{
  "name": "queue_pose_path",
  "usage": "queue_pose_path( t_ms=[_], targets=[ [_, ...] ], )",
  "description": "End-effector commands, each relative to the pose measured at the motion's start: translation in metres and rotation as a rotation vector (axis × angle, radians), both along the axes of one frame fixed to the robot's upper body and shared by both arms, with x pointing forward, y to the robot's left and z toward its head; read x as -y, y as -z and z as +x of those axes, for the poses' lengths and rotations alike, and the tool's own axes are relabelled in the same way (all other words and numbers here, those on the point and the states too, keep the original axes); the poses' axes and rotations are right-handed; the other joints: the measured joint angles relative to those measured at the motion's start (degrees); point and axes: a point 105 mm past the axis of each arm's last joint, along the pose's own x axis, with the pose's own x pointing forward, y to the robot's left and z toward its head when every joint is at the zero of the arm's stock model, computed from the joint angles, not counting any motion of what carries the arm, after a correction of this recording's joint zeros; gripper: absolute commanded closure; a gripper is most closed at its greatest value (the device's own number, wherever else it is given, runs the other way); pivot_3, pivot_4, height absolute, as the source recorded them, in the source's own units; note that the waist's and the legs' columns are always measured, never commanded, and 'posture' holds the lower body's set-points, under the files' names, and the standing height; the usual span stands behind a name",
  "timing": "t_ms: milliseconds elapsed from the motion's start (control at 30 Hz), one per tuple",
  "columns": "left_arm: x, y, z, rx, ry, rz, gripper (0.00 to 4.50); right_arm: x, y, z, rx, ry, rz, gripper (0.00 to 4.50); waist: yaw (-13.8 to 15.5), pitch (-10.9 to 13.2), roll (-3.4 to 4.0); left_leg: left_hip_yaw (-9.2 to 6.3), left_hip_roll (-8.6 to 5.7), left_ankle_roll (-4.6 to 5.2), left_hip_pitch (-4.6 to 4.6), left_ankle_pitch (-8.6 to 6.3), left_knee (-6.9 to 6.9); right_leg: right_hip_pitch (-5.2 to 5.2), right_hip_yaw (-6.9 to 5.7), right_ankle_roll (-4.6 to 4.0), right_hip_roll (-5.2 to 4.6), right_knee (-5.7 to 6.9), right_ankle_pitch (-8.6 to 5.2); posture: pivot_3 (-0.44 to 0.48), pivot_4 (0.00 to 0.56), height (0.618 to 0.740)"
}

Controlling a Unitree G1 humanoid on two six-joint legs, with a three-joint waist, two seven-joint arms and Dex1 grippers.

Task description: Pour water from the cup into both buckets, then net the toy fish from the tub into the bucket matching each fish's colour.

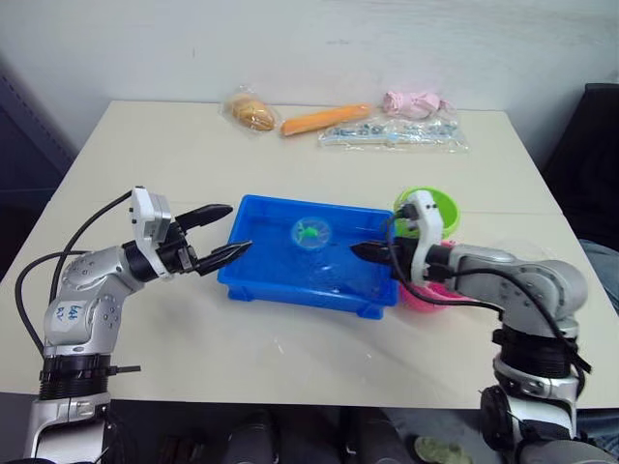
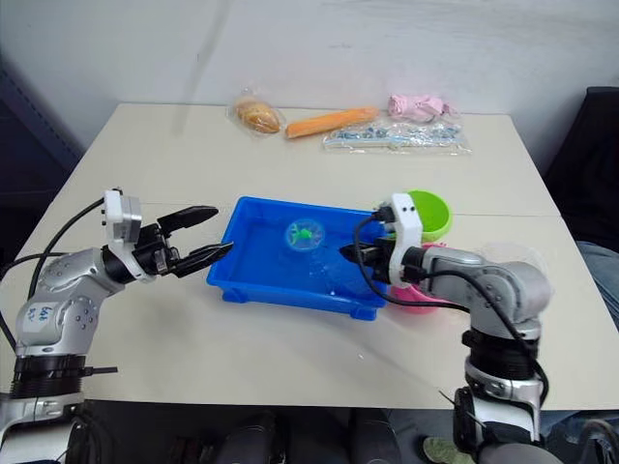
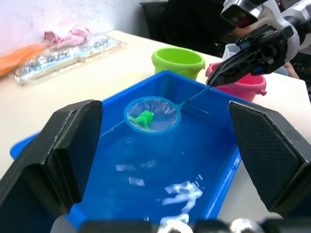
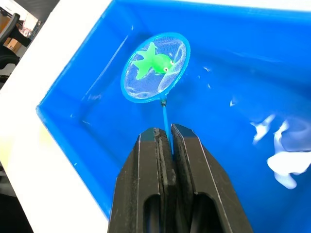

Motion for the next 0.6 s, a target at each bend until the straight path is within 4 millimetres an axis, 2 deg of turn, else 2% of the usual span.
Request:
queue_pose_path(
  t_ms=[33, 133, 300, 467, 600],
  targets=[
    [0.007, -0.008, 0.0, 0.052, 0.037, 0.02, 0.05, 0.006, -0.019, -0.02, 0.096, -0.041, 0.01, 4.5, 0.0, 0.0, 0.0, 0.0, 0.0, 0.0, 0.0, 0.0, -0.02, 0.0, 0.0, 0.0, 0.0, -0.01, 0.0, 0.0, 0.15, 0.74],
    [0.011, -0.01, 0.002, 0.052, 0.057, 0.009, 0.05, 0.013, -0.024, -0.032, 0.137, -0.048, -0.007, 4.5, -0.2, 0.0, 0.0, 0.02, 0.01, 0.0, 0.0, 0.0, -0.05, -0.01, 0.01, 0.0, 0.02, -0.03, 0.0, 0.0, 0.15, 0.74],
    [0.022, -0.016, 0.008, 0.062, 0.107, -0.005, 0.05, 0.037, -0.037, -0.042, 0.196, 0.024, -0.028, 4.5, 0.0, 0.0, 0.0, 0.03, 0.0, 0.0, 0.03, 0.0, -0.06, 0.0, 0.04, 0.0, 0.02, -0.02, 0.0, 0.0, 0.15, 0.74],
    [0.039, -0.019, 0.011, 0.071, 0.154, -0.033, 0.05, 0.084, -0.051, -0.041, 0.226, 0.195, -0.094, 4.5, 0.5, 0.0, 0.0, 0.03, -0.06, 0.03, 0.01, -0.02, -0.05, 0.04, 0.04, 0.01, 0.0, -0.1, 0.01, 0.0, 0.15, 0.74],
    [0.045, -0.018, 0.012, 0.068, 0.169, -0.041, 0.05, 0.11, -0.057, -0.039, 0.236, 0.283, -0.135, 4.5, 0.9, 0.0, 0.0, 0.06, -0.07, 0.06, 0.02, -0.03, -0.06, 0.06, 0.06, 0.05, 0.02, -0.24, 0.03, 0.0, 0.15, 0.74]
  ],
)
